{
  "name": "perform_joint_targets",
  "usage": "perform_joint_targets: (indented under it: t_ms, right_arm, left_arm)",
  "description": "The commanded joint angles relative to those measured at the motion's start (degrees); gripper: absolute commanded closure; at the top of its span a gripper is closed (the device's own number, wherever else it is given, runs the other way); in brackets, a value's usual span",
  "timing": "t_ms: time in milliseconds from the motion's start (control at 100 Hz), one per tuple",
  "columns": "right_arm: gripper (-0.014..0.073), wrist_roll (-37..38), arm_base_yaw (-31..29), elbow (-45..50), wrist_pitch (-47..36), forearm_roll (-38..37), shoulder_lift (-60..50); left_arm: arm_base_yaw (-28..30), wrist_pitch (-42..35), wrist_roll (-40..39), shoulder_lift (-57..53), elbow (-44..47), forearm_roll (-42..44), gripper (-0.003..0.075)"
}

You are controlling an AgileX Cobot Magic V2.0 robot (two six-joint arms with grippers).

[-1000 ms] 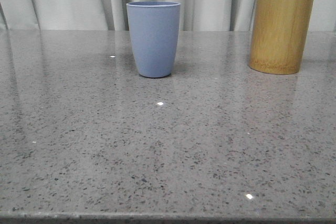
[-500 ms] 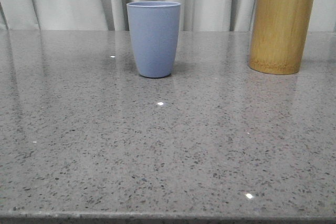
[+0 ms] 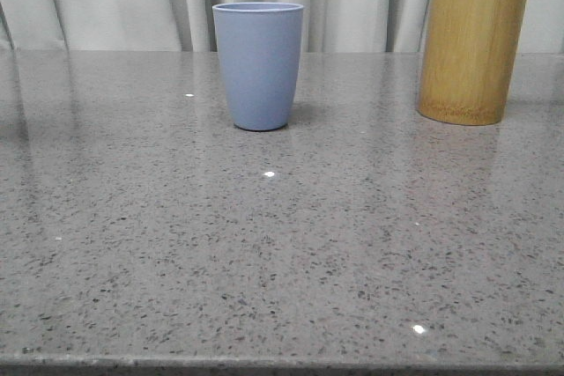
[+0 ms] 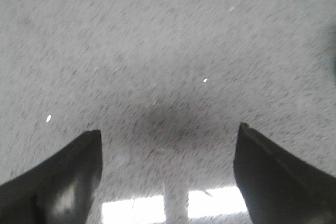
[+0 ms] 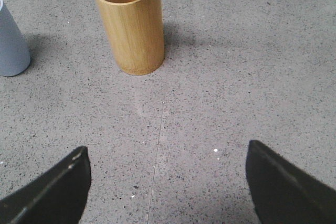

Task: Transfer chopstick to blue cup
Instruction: 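Raise the left gripper away and move the right gripper above the bamboo cup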

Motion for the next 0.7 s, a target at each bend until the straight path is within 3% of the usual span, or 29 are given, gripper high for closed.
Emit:
perform_joint_targets:
  t_ms: [0, 350, 690]
  right_arm:
    - [-0.0008, 0.06, -0.25, -1.94, -4.19, -0.07, 0.75]
    - [-0.0008, 0.06, -0.25, -1.92, -3.98, -0.07, 0.75]
    - [-0.0008, 0.06, -0.25, -1.92, -5.79, 0.37, 0.75]
  left_arm:
    - [2.21, -5.63, 0.25, -6.49, 5.48, 0.0, 0.0215]
    - [9.3, -10.99, 0.25, -24.0, 28.95, -0.31, 0.0215]
    - [9.3, -11.75, 0.25, -30.75, 33.7, -0.48, 0.0215]
